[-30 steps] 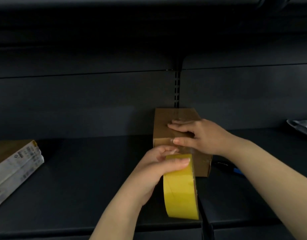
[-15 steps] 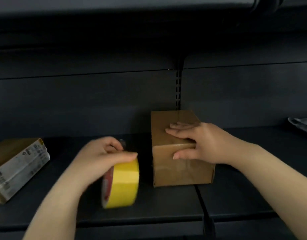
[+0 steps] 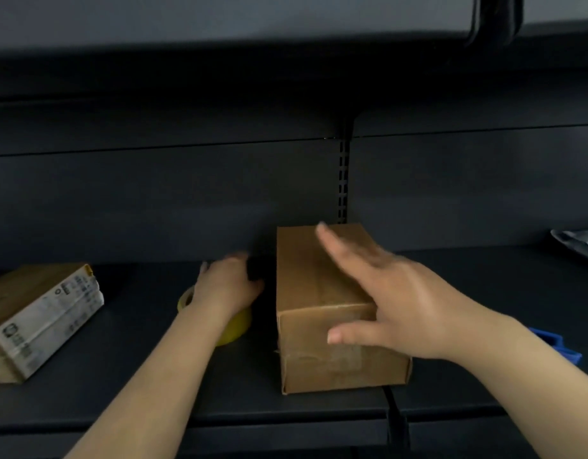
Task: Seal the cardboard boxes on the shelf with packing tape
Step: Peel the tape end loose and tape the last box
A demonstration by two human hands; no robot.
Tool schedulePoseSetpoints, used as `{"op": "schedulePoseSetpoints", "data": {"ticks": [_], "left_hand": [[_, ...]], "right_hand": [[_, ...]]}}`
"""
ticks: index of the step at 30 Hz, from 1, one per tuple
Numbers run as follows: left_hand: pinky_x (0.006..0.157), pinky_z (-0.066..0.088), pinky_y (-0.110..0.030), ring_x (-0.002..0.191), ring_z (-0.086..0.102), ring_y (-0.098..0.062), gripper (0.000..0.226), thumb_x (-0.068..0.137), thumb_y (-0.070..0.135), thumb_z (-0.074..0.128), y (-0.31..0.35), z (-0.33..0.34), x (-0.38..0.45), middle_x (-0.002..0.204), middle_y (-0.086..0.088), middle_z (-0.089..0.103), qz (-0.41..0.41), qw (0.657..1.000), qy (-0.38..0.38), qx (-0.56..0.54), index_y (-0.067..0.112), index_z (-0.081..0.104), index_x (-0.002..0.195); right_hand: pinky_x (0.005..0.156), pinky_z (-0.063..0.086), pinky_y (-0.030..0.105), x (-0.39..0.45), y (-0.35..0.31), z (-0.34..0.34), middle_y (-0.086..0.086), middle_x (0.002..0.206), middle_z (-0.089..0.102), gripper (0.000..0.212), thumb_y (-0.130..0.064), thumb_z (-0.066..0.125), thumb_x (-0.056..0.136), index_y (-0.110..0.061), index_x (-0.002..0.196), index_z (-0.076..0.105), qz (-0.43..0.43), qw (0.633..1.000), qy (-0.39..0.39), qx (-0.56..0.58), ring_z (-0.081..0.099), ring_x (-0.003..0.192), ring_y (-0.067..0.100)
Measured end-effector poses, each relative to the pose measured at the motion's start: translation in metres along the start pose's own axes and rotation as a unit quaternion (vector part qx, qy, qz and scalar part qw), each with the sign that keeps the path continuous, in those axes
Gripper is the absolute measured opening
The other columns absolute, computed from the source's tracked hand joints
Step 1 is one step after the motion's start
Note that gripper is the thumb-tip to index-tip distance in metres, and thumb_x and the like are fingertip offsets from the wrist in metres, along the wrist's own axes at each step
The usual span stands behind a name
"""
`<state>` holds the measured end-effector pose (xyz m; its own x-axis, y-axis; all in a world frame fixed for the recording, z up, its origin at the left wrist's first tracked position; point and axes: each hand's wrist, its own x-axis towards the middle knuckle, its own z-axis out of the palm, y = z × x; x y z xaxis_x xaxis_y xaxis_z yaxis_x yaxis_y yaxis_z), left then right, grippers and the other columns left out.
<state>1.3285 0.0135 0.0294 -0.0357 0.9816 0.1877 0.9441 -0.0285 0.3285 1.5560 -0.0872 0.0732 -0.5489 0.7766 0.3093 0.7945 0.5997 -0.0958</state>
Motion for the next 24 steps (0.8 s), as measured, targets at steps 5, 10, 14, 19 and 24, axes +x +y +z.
{"op": "schedulePoseSetpoints", "data": {"ticks": [5,10,14,19,24], "left_hand": [[0.094,0.040,-0.028,0.114,0.054,-0.003,0.040,0.080,0.040,0.059,0.014,0.003,-0.081,0.126,0.014,0.059,0.005,0.787,0.146,-0.600,0.037,0.056,0.120],[0.090,0.041,-0.029,0.096,0.057,-0.007,0.043,0.085,0.042,0.053,0.054,0.035,-0.107,0.104,0.014,0.059,-0.068,0.730,-0.010,-0.680,0.029,0.047,0.126],[0.060,0.047,-0.004,0.083,0.060,0.014,0.074,0.061,0.060,0.062,0.061,0.039,-0.100,0.105,0.020,0.061,-0.017,0.778,-0.023,-0.627,0.036,0.043,0.128],[0.060,0.042,0.002,0.080,0.051,0.027,0.058,0.082,0.037,0.063,0.062,0.039,-0.075,0.104,0.028,0.053,0.029,0.846,-0.043,-0.530,0.036,0.034,0.132],[0.056,0.042,0.000,0.074,0.051,0.026,0.046,0.081,0.038,0.065,0.057,0.036,-0.064,0.096,0.030,0.053,0.029,0.856,-0.046,-0.514,0.046,0.036,0.115]], "right_hand": [[0.100,0.037,0.017,-0.041,0.005,0.019,-0.030,0.138,0.042,0.072,-0.058,0.061,0.073,-0.049,0.137,0.029,0.177,0.792,0.377,0.447,0.039,0.127,-0.007],[0.074,0.035,0.006,-0.053,-0.011,0.085,-0.051,0.094,0.052,0.049,-0.062,0.049,0.064,-0.057,0.112,0.041,0.316,0.764,0.240,0.509,0.044,0.085,-0.033],[0.068,0.034,-0.005,-0.040,0.008,0.086,-0.042,0.103,0.047,0.040,-0.056,0.042,0.080,-0.051,0.119,0.035,0.291,0.799,0.199,0.487,0.042,0.093,-0.029],[0.074,0.036,0.008,-0.026,0.031,0.086,-0.027,0.106,0.051,0.040,-0.035,0.043,0.094,-0.029,0.133,0.041,0.304,0.811,0.206,0.456,0.047,0.094,-0.012],[0.065,0.037,-0.003,-0.019,0.033,0.088,-0.031,0.101,0.049,0.034,-0.036,0.044,0.094,-0.034,0.128,0.040,0.311,0.812,0.213,0.447,0.047,0.091,-0.014]]}}
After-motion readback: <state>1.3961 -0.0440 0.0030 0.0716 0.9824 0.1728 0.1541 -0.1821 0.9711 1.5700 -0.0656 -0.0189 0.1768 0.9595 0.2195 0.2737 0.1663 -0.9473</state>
